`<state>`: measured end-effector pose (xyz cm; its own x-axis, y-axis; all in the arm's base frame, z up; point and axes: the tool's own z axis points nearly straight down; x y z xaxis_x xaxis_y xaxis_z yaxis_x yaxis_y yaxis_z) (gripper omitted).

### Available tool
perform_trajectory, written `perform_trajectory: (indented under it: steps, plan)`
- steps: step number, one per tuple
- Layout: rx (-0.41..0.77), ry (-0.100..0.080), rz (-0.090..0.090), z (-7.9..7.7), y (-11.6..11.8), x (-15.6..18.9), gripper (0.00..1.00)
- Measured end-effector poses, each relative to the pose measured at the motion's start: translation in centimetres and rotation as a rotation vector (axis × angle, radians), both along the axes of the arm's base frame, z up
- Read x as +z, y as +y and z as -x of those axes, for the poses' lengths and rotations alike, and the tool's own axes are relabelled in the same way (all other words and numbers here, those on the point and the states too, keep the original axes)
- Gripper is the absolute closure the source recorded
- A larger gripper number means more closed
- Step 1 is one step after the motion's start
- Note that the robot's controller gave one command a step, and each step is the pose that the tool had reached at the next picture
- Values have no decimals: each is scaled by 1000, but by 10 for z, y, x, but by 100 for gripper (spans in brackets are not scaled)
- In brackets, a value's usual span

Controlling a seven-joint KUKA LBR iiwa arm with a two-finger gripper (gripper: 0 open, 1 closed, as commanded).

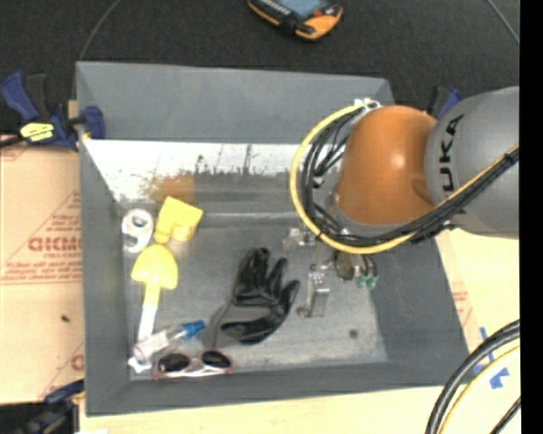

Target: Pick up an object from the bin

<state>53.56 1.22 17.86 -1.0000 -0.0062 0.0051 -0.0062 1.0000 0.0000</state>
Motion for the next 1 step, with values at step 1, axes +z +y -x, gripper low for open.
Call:
perform_trajectory:
  steps: [1]
  plan:
    - [0, -8, 0, -2, 0, 4, 0]
